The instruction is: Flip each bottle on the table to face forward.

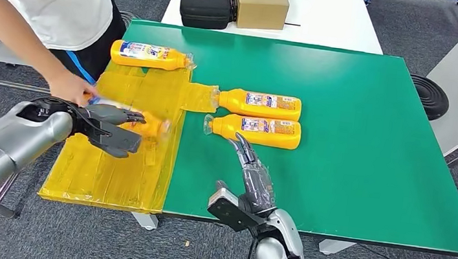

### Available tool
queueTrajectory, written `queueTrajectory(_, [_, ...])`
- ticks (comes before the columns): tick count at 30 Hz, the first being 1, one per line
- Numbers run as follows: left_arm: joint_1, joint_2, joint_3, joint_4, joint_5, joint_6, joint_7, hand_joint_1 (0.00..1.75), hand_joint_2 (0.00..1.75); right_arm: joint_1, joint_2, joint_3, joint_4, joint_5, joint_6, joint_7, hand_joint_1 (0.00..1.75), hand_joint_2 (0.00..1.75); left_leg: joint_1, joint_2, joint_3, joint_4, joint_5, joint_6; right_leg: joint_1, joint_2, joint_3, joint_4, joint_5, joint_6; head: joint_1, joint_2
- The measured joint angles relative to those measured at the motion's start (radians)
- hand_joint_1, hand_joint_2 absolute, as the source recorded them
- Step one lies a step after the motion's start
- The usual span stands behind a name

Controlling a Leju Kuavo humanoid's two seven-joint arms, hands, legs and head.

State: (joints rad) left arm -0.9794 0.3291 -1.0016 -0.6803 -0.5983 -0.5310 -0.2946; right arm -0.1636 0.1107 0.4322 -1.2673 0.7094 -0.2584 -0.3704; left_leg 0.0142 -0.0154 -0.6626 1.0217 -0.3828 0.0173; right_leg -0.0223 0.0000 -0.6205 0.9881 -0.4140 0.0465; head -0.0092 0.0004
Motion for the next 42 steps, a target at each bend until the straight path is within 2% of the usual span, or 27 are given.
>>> queueTrajectory(4, [-0.001, 0.044, -0.005, -0.078, 0.11, -0.001, 0.029, 0.0, 1.75, -0.001, -0.005, 0.0, -0.002, -0.012, 0.0, 0.002, 0.0, 0.0, 0.0, 0.0, -0.001, 0.0, 0.0, 0.0, 0.0, 0.0, -0.001, 0.0, 0.0, 0.0, 0.0, 0.0])
queueTrajectory(6, [0.005, 0.057, 0.006, -0.11, 0.18, 0.048, 0.033, 0.0, 1.75, 0.001, -0.01, -0.001, -0.007, -0.005, -0.006, 0.01, 0.0, 0.0, 0.0, 0.0, -0.001, 0.0, 0.0, 0.0, 0.0, 0.0, -0.001, 0.0, 0.0, 0.0, 0.0, 0.0])
queueTrajectory(8, [0.032, 0.063, 0.039, -0.132, 0.242, 0.151, 0.023, 0.0, 1.75, 0.006, -0.016, -0.004, -0.015, 0.017, -0.015, 0.021, 0.0, 0.0, 0.0, 0.0, -0.001, 0.0, 0.0, 0.0, 0.0, 0.0, -0.001, 0.0, 0.0, 0.0, 0.0, 0.0])
queueTrajectory(12, [0.183, 0.045, 0.176, -0.165, 0.285, 0.418, -0.036, 0.0, 1.75, 0.016, -0.034, -0.039, -0.032, 0.082, -0.024, 0.052, 0.0, 1.75, -0.002, 0.003, 0.0, 0.0, -0.001, -0.001, -0.002, 0.004, -0.002, 0.0, 0.0, 0.0, 0.0, 0.0])
queueTrajectory(15, [0.306, 0.003, 0.29, -0.196, 0.283, 0.505, -0.049, 0.0, 1.75, 0.0, -0.044, -0.09, -0.034, 0.129, -0.016, 0.073, 0.0, 1.75, -0.002, 0.004, -0.002, 0.0, -0.001, -0.001, -0.003, 0.004, -0.004, 0.0, 0.0, 0.0, 0.0, 0.0])
queueTrajectory(19, [0.435, -0.067, 0.45, -0.26, 0.275, 0.55, -0.047, 0.0, 1.75, -0.074, -0.062, -0.17, 0.004, 0.214, 0.017, 0.118, 0.0, 1.75, -0.003, 0.005, -0.003, 0.0, -0.001, 0.0, -0.003, 0.005, -0.005, 0.0, 0.001, 0.001, 0.0, 0.0])
queueTrajectory(22, [0.494, -0.108, 0.551, -0.294, 0.276, 0.554, -0.048, 0.0, 1.75, -0.162, -0.098, -0.223, 0.09, 0.255, 0.037, 0.137, 0.0, 1.75, -0.003, 0.006, -0.003, 0.0, 0.0, 0.001, -0.003, 0.006, -0.005, 0.0, 0.002, 0.002, 0.0, 0.0])
queueTrajectory(25, [0.521, -0.133, 0.622, -0.306, 0.278, 0.552, -0.049, 0.0, 1.75, -0.231, -0.129, -0.252, 0.176, 0.276, 0.044, 0.144, 0.0, 1.75, -0.003, 0.005, -0.004, 0.0, 0.0, 0.001, -0.003, 0.006, -0.005, 0.0, 0.002, 0.002, 0.0, 0.0])
queueTrajectory(32, [0.548, -0.168, 0.697, -0.316, 0.266, 0.543, -0.055, 0.0, 1.75, -0.352, -0.154, -0.259, 0.357, 0.335, 0.076, 0.168, 0.0, 1.75, -0.002, 0.006, -0.005, 0.0, 0.0, 0.001, -0.002, 0.006, -0.005, 0.0, 0.002, 0.002, 0.0, 0.0])
queueTrajectory(37, [0.555, -0.184, 0.716, -0.318, 0.247, 0.541, -0.049, 0.0, 1.75, -0.45, -0.153, -0.24, 0.502, 0.379, 0.096, 0.172, 0.0, 1.75, -0.002, 0.005, -0.005, 0.0, 0.0, 0.001, -0.002, 0.006, -0.006, 0.0, 0.002, 0.002, 0.0, 0.0])
queueTrajectory(42, [0.555, -0.195, 0.723, -0.317, 0.24, 0.541, -0.047, 0.0, 1.75, -0.504, -0.14, -0.211, 0.592, 0.401, 0.113, 0.174, 0.0, 1.75, -0.002, 0.005, -0.006, 0.0, 0.0, 0.001, -0.002, 0.005, -0.006, 0.0, 0.002, 0.002, 0.0, 0.0])
